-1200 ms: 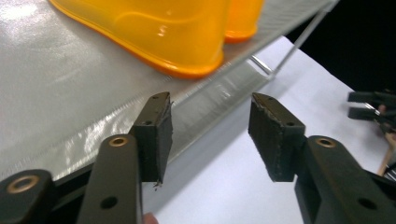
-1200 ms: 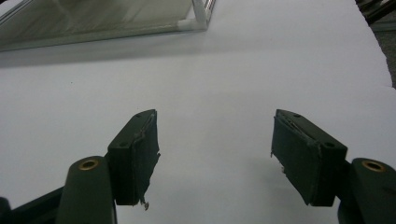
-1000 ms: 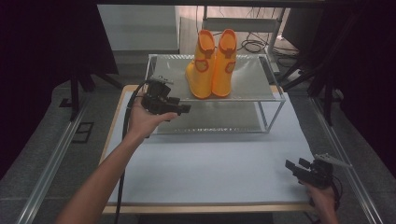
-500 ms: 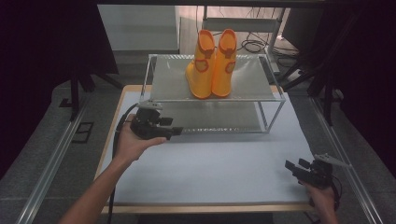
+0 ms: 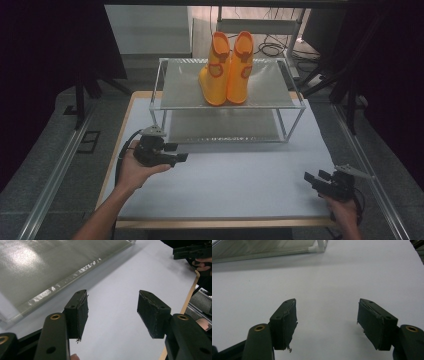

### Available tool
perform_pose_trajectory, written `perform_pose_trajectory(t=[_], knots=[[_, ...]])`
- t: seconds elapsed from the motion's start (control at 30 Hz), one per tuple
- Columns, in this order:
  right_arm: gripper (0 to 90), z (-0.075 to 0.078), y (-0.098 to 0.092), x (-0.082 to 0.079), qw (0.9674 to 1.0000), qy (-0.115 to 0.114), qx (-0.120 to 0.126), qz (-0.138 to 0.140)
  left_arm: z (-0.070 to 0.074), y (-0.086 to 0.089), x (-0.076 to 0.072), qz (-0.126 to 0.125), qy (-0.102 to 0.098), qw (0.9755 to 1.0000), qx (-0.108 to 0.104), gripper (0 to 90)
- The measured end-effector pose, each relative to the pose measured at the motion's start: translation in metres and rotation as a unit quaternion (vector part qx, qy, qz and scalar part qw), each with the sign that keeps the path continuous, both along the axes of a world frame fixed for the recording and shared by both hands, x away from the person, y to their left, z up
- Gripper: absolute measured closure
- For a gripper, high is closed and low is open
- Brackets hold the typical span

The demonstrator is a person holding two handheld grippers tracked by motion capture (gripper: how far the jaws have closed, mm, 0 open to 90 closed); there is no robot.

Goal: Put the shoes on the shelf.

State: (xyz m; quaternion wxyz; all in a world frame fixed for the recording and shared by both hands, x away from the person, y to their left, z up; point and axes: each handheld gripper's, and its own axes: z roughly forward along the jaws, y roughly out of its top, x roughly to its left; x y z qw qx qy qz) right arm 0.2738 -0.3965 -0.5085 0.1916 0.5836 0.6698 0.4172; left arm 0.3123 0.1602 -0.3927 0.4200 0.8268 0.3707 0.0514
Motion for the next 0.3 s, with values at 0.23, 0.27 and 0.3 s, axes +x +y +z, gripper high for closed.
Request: perform_pose_trajectory(t=[0.23,0.27,0.3], knots=[[31.7,0.0010,-0.0003,-0.0002,1.0000,-0.003,-0.001,-0.001,-0.0033,-0.0014,0.0012,0.001,0.000,1.0000,0.006,41.5],[31.7,0.0013,-0.0003,-0.0003,1.0000,-0.003,0.000,-0.001,-0.0043,-0.0012,0.0010,0.002,0.001,1.0000,0.007,41.3],[31.7,0.0016,-0.0003,-0.0002,1.0000,-0.005,0.000,-0.001,-0.0052,-0.0008,0.0008,0.003,0.001,1.0000,0.008,41.1]])
